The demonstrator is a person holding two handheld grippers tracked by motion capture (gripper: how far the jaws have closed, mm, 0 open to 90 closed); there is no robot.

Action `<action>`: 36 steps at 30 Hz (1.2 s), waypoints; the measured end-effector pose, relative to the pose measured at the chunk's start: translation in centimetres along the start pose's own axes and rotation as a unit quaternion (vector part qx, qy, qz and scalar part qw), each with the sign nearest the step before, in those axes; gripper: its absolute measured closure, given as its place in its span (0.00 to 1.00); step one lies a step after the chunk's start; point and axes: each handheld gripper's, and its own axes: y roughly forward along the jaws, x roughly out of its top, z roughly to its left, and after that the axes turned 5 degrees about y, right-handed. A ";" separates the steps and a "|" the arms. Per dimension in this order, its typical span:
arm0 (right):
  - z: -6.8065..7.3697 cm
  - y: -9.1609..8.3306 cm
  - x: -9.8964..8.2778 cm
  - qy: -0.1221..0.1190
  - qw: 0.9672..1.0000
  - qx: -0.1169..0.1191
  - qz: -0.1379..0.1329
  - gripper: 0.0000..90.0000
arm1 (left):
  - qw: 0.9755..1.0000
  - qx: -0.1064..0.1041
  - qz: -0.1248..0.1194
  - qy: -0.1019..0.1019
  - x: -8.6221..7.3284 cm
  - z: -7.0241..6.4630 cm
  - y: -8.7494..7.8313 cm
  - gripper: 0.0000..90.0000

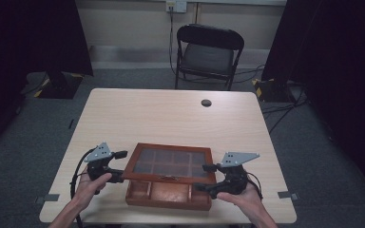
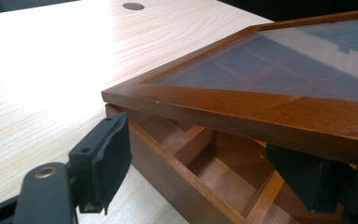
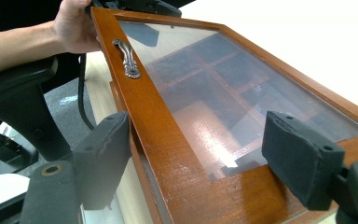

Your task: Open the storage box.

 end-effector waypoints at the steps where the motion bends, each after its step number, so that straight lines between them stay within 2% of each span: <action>1: 0.0 0.0 0.0 0.001 1.000 -0.001 -0.001 0.26 | 1.000 -0.001 0.000 0.004 0.1 0.1 0.0 0.24; 3: -0.1 -0.1 0.1 0.002 1.000 0.000 -0.004 0.26 | 1.000 -0.005 -0.002 -0.001 0.2 -0.1 0.0 0.24; 6: -0.2 -0.1 0.3 0.005 1.000 0.002 -0.003 0.25 | 1.000 -0.005 -0.003 0.007 0.4 -0.1 0.0 0.23; 7: -0.2 -0.1 0.4 0.008 1.000 0.001 -0.002 0.24 | 1.000 -0.006 -0.008 0.000 0.5 -0.2 0.0 0.23; 8: -0.3 -0.1 0.5 0.010 1.000 0.002 -0.003 0.25 | 1.000 -0.005 -0.007 0.006 0.5 -0.1 0.0 0.23; 9: -0.4 -0.1 0.6 0.010 1.000 0.005 -0.005 0.25 | 1.000 -0.006 -0.011 0.001 0.6 -0.1 0.0 0.23; 10: -0.4 -0.2 0.7 0.012 1.000 0.005 -0.007 0.25 | 1.000 -0.003 -0.010 0.007 0.7 -0.1 -0.1 0.23; 14: -0.4 -0.3 0.7 0.007 1.000 0.004 -0.010 0.25 | 1.000 -0.003 -0.011 0.008 0.8 0.0 -0.1 0.23; 15: -0.4 -0.3 0.6 0.005 1.000 0.003 -0.011 0.25 | 1.000 -0.003 -0.012 0.002 0.8 -0.1 0.0 0.23; 17: -0.3 -0.5 0.6 0.004 1.000 -0.001 -0.016 0.25 | 1.000 0.000 -0.011 0.011 1.0 0.0 -0.1 0.23; 18: -0.3 -0.6 0.5 0.003 1.000 -0.002 -0.018 0.24 | 1.000 -0.003 -0.015 0.003 1.0 0.0 -0.1 0.23; 19: -0.4 -0.8 0.5 0.001 1.000 -0.007 -0.022 0.24 | 1.000 -0.003 -0.014 0.009 1.1 0.1 -0.1 0.23; 27: -0.7 -0.9 0.8 0.003 1.000 -0.011 -0.028 0.20 | 1.000 -0.009 -0.022 0.004 1.6 0.1 0.0 0.22; 29: -0.7 -1.0 0.8 0.003 1.000 -0.012 -0.028 0.20 | 1.000 -0.009 -0.021 0.008 1.7 0.2 0.0 0.22; 33: -0.8 -1.0 0.9 0.001 0.999 -0.013 -0.032 0.20 | 1.000 -0.010 -0.023 0.000 1.9 0.3 0.1 0.21; 36: -0.7 -1.1 0.9 -0.010 0.999 -0.021 -0.029 0.20 | 1.000 -0.006 -0.022 0.004 2.1 0.4 0.1 0.20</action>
